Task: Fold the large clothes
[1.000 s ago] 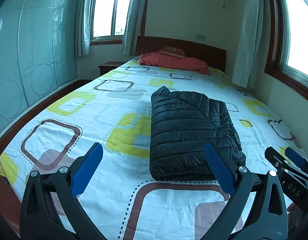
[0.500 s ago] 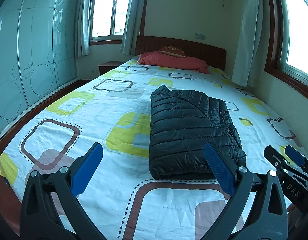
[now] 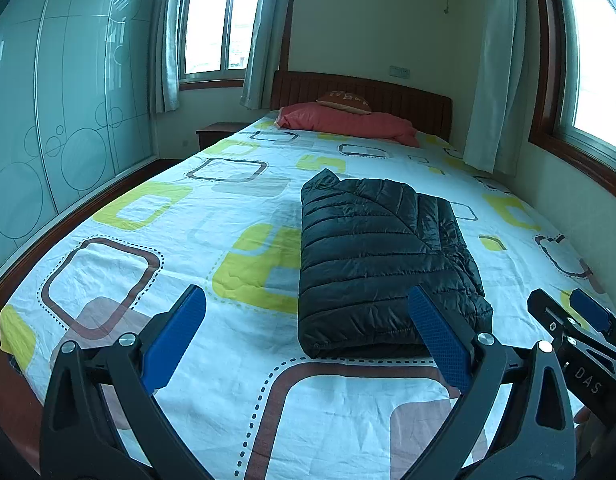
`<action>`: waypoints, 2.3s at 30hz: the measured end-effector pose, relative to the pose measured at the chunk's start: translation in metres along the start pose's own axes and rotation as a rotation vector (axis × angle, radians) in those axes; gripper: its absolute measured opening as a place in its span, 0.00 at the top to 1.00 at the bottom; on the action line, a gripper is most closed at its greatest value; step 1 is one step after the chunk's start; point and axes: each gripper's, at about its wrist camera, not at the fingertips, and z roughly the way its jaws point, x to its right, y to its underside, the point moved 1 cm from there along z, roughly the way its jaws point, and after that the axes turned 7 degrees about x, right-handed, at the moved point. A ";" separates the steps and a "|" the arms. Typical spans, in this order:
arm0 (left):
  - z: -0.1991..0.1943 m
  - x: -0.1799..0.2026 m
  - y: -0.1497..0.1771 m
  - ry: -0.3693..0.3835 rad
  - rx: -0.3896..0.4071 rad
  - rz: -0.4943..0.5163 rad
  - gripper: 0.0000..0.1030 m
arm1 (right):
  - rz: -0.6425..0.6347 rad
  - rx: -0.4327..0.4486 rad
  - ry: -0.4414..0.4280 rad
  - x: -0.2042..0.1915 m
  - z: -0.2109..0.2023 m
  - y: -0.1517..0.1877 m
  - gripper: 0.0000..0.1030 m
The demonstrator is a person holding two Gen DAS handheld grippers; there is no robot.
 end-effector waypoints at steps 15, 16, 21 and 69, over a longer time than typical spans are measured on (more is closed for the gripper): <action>0.000 0.001 0.005 0.002 -0.005 0.011 0.02 | -0.004 0.004 -0.003 -0.001 0.000 0.000 0.24; 0.001 0.002 0.005 0.002 -0.005 0.011 0.02 | -0.003 0.004 -0.003 -0.001 0.000 0.000 0.24; 0.000 0.002 0.005 0.004 -0.006 0.010 0.02 | -0.003 0.004 -0.003 -0.002 0.000 0.000 0.24; 0.034 0.011 0.013 -0.053 -0.014 0.084 0.02 | 0.011 -0.065 -0.012 0.008 0.031 0.015 0.24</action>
